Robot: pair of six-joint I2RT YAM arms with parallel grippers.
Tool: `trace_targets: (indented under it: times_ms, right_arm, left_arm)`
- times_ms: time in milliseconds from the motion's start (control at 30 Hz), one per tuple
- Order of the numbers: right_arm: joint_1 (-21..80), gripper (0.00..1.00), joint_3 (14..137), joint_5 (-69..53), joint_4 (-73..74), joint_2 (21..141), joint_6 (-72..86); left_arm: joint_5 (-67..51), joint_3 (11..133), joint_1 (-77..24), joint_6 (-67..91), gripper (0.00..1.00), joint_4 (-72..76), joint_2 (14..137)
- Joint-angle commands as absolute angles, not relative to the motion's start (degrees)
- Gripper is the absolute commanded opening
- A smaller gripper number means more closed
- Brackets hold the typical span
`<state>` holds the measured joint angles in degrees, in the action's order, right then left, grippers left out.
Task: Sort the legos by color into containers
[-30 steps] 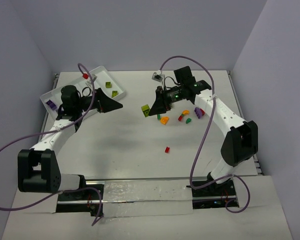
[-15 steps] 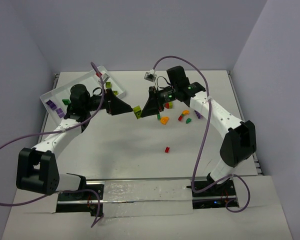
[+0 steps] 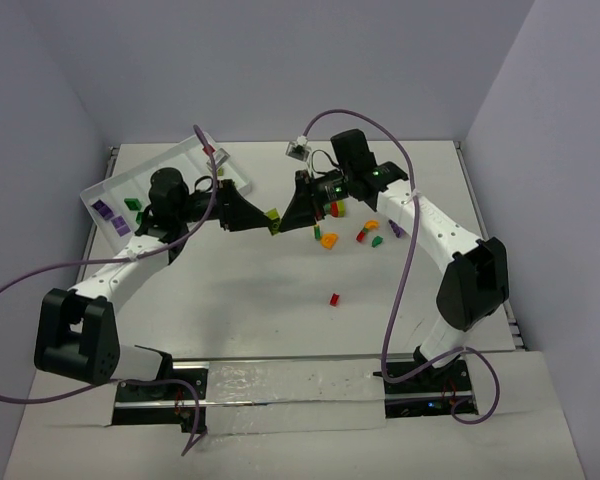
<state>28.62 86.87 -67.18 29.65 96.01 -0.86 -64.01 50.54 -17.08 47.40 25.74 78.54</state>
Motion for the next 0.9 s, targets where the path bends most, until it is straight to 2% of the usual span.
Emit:
trace_targets:
  times_ms: [0,33,100,133,200,267,300,333,367,433,500,600,700,867]
  right_arm:
    - [29.09,0.13,90.18,-68.64,28.13,96.41,-0.26]
    - [29.09,0.13,90.26,-68.56,28.13,96.42,-0.18]
    - [29.09,0.14,90.43,-68.47,27.87,96.67,-0.09]
    - [29.09,0.14,90.44,-68.39,27.86,96.76,-0.09]
    - [29.09,0.16,90.62,-67.87,27.77,97.02,-0.09]
    - [29.09,0.25,90.96,-67.60,27.85,97.44,0.61]
    - [29.17,0.46,90.97,-67.43,27.86,97.55,1.55]
    - [28.95,0.59,91.12,-67.18,27.78,97.71,1.82]
    - [28.61,0.89,90.91,-66.84,27.77,97.81,2.15]
    - [27.64,1.00,90.16,-66.33,27.77,97.70,2.27]
    - [26.57,1.00,89.63,-65.40,27.78,97.44,2.02]
    - [23.13,1.00,88.18,-61.50,27.77,96.04,1.76]
    - [20.11,1.00,86.85,-54.43,28.59,94.77,0.69]
    - [16.80,1.00,84.56,-47.37,30.20,92.61,-2.79]
  left_arm:
    - [-65.83,53.61,-17.75,46.93,0.60,27.78,78.93]
    - [-65.83,53.61,-17.84,46.77,0.60,27.77,78.93]
    - [-66.00,53.70,-18.02,46.34,0.51,27.18,79.10]
    - [-65.92,53.78,-18.02,46.07,0.50,26.83,79.10]
    - [-66.08,53.96,-18.02,45.44,0.42,25.93,79.36]
    - [-66.10,54.77,-18.02,44.35,0.25,24.67,79.70]
    - [-65.94,55.31,-18.02,42.67,0.20,22.13,80.03]
    - [-65.76,56.06,-17.94,41.30,0.09,20.11,80.38]
    - [-64.82,58.09,-17.62,37.82,0.01,17.71,80.65]
    - [-62.97,61.45,-16.51,32.79,0.00,8.80,82.53]
    - [-61.12,63.76,-15.02,29.87,0.00,5.09,84.04]
    - [-51.95,72.05,-10.12,23.92,0.00,-1.43,89.95]
    - [-36.66,82.35,-7.21,18.39,0.00,-7.73,98.32]
    - [-15.07,92.67,-6.94,13.30,0.00,-6.22,108.35]
